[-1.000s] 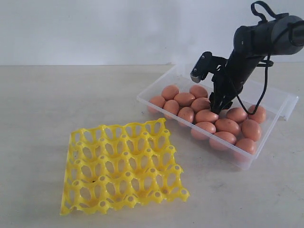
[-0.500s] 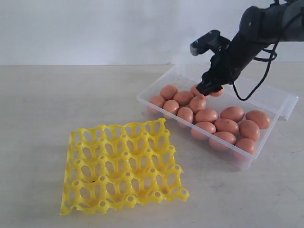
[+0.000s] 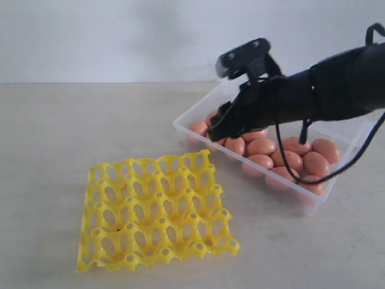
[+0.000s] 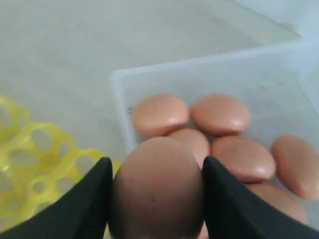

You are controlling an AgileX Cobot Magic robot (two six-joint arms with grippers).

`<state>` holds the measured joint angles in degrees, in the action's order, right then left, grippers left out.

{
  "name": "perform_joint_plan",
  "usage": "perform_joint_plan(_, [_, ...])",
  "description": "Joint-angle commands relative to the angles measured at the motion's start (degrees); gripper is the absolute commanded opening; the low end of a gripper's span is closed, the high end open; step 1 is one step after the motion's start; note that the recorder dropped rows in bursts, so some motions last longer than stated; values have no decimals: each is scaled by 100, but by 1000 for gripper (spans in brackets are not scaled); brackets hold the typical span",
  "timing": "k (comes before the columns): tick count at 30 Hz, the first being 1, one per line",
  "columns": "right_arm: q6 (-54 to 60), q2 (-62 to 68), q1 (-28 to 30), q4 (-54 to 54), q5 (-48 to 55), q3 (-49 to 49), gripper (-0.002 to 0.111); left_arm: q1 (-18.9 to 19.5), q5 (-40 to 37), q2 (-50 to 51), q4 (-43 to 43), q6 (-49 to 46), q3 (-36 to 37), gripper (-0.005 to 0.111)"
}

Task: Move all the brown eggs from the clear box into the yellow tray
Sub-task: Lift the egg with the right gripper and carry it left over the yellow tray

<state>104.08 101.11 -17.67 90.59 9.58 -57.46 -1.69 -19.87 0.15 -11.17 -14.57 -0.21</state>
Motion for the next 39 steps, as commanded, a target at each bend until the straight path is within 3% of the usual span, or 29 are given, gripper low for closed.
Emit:
perform_joint_plan(1, [1799,-190,-723,935,-416,182,0,-24,35,-15,8,-8,21,4])
perform_joint_plan(5, [1618,-199,-1077,935,-1829,24,0,-24,35,-15,8,-8,21,4])
perform_joint_plan(9, [1200,-199,-1085,625,-3682,-200,0,-24,35,-15,8,-8,21,4])
perform_joint_plan(14, [-109,-199,-1085,-1808,-6780,-259,0,-24,35,-15,8,-8,21,4])
perform_joint_plan(17, [-1215,-199,-1085,-3941,-7920,-259,0,-24,35,-15,8,-8,21,4])
perform_joint_plan(21, [-3598,-294,-1085,-6169,-7954,-259,0,-24,35,-15,8,-8,21,4])
perform_joint_plan(27, [-10408,-341,-1085,-7663,-6012,-264,0,-24,35,-15,8,-8,21,4])
perform_joint_plan(29, [-12101,-250,-1085,-9112,-5530,-264,0,-24,35,-15,8,-8,21,4])
perform_joint_plan(31, [-13427,-85,-1085,-11268,-5743,-264,0,-24,35,-15,8,-8,21,4])
perform_joint_plan(34, [-14939,265,-1085,-13137,-6494,-264,0,-24,35,-15,8,-8,21,4])
perform_joint_plan(39, [-16405,1149,-1085,-13443,-7272,-403,0,-24,35,-15,8,-8,21,4])
